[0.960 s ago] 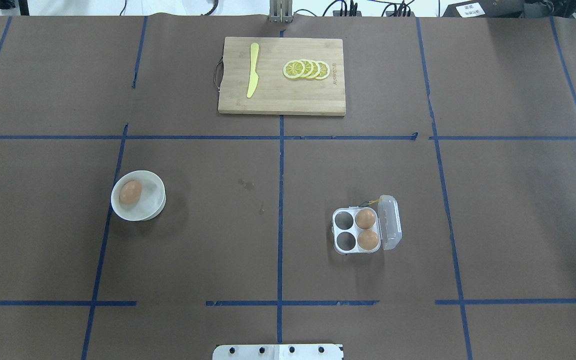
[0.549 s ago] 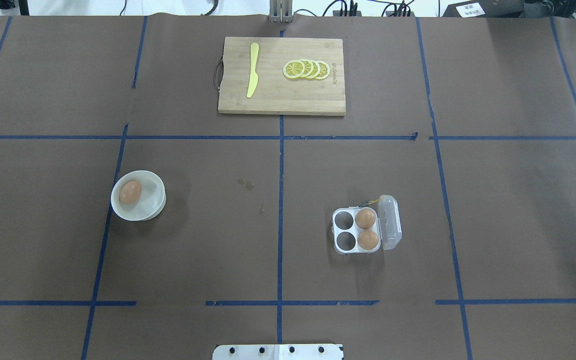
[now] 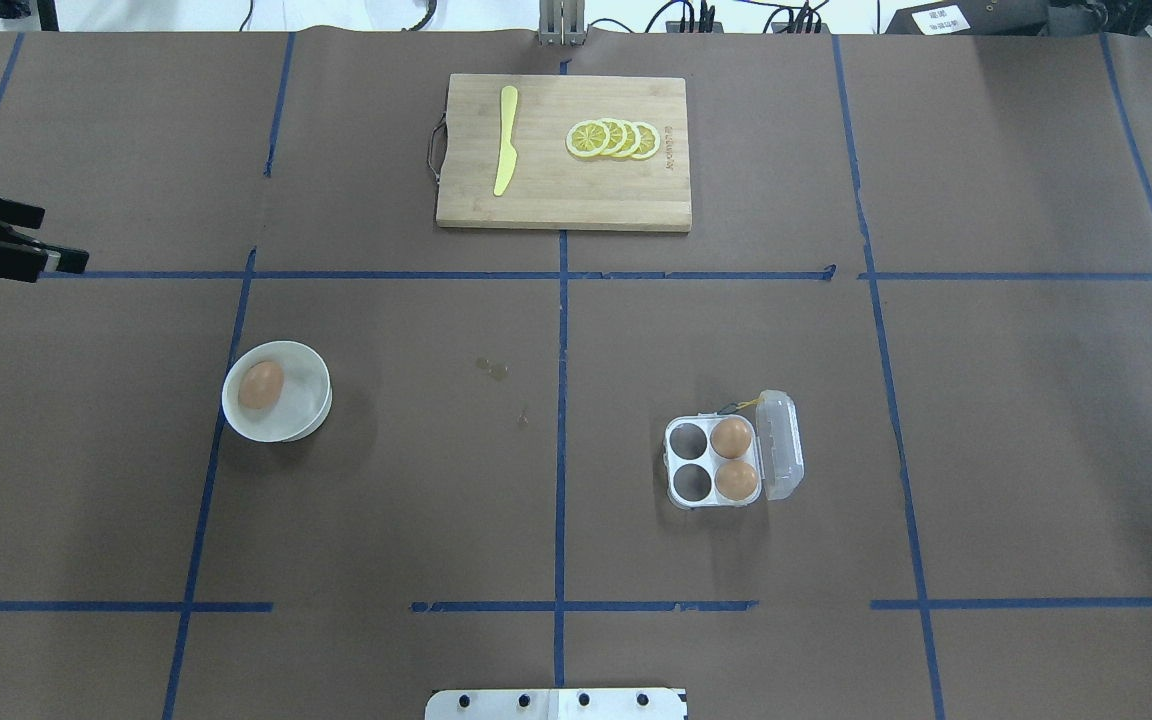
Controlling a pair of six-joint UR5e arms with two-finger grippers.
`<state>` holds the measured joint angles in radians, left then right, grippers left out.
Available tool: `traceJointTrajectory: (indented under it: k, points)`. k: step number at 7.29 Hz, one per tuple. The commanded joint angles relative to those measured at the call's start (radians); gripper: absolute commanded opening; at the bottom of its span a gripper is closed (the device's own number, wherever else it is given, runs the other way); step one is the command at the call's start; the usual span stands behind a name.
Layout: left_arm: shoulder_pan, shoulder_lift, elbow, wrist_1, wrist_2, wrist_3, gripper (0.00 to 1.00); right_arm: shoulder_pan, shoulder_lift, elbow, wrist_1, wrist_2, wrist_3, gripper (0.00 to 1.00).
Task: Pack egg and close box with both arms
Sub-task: 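Lower the left gripper over the brown egg in the white bowl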
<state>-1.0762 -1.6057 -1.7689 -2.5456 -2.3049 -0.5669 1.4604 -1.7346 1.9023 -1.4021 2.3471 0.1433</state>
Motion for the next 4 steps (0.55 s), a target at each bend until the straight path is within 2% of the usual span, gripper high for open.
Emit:
traceJointTrajectory:
  k: [1, 2, 4]
  points:
    - [0.204, 0.010, -0.065, 0.043, 0.248, -0.248, 1.00, 0.000, 0.000, 0.000, 0.000, 0.000, -0.001, 1.00]
    - [0.263, 0.009, -0.104, 0.127, 0.330, -0.292, 1.00, 0.000, 0.000, 0.000, 0.000, 0.000, 0.001, 1.00]
    - [0.306, 0.007, -0.119, 0.188, 0.387, -0.301, 1.00, 0.000, -0.002, 0.000, -0.001, 0.000, 0.001, 1.00]
